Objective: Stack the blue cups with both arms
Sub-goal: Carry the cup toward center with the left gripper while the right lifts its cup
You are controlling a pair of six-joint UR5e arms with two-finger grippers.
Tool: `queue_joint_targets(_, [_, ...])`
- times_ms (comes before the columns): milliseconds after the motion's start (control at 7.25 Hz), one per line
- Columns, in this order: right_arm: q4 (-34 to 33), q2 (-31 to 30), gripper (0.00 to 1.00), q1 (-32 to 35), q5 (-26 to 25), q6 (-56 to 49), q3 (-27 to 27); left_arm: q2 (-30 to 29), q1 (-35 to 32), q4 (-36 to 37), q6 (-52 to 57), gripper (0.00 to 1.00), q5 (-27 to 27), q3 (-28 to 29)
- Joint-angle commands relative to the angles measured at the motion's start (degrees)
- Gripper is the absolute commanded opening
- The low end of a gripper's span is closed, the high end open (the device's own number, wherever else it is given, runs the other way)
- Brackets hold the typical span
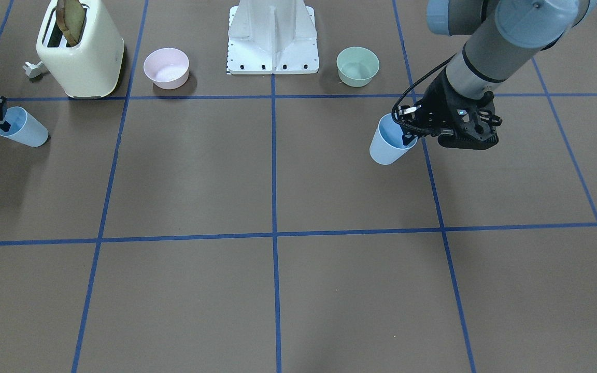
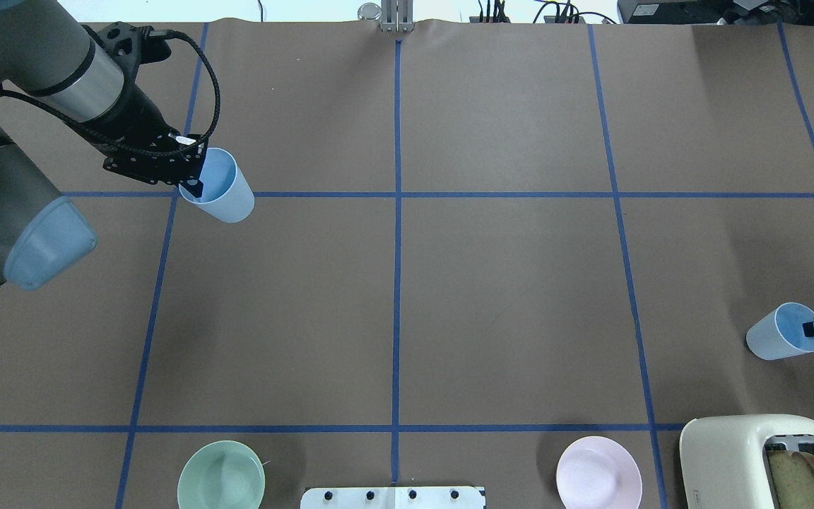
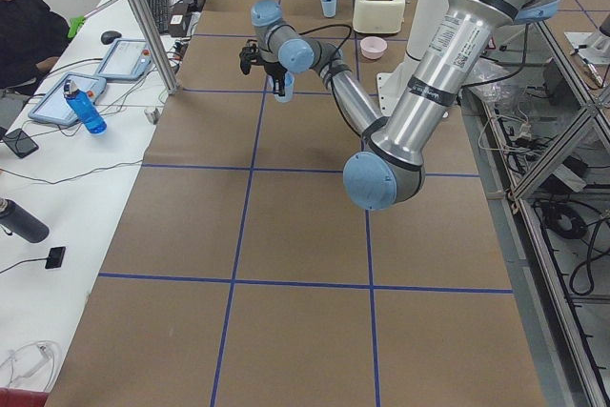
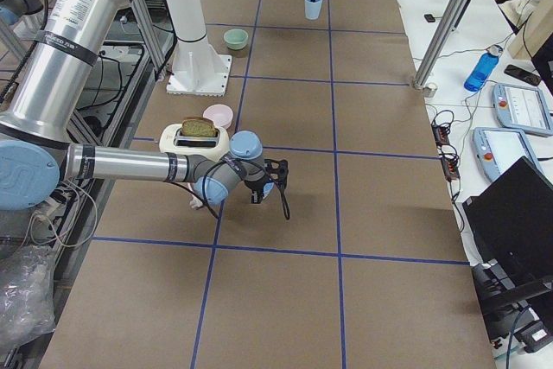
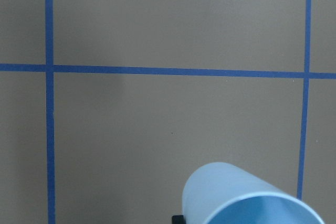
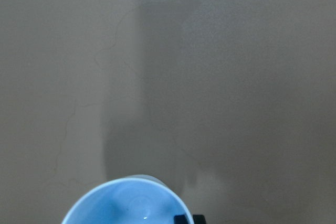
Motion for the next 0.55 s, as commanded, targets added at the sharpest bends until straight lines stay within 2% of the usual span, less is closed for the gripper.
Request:
queue_joint_targets(0, [-3.57,3.26,0.0,6.8,10.3,0.0,1.31,-3.84,4.25,-0.17,-5.13,0.0,4.06,2.08])
queue_joint_targets(138, [-7.86,7.55,0.0,10.25,12.98,-0.35,1.32,-6.22,8.8,-0.61,-9.34,0.0,7.31,4.19])
queue_joint_targets(414, [-19.87,17.91,0.0,12.47,13.09,-0.79,1.58,-10.01,13.57,-4.45,-15.06,0.0,11.46,9.28])
